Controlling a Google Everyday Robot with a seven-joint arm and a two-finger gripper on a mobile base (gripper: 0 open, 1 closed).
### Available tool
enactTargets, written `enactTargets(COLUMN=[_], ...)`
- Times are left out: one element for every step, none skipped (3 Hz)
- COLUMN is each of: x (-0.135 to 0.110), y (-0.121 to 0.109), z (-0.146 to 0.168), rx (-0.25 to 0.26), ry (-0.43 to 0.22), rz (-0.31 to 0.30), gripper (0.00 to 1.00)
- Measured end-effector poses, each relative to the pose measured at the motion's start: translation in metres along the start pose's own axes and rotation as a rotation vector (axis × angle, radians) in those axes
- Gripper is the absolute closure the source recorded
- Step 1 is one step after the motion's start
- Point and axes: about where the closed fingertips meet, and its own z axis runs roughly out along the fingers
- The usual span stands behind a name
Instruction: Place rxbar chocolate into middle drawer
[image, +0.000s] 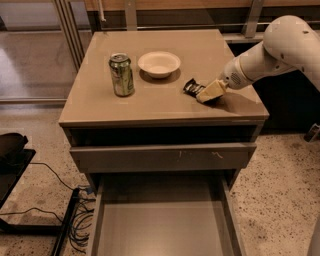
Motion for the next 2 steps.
enactTargets(x=[0.007,0.02], y=[0.016,0.044], z=[-0.015,-0.047], rx=[0.022,0.069], ry=[-0.002,-0.018], rz=[-0.019,-0.043], gripper=[1.0,1.0])
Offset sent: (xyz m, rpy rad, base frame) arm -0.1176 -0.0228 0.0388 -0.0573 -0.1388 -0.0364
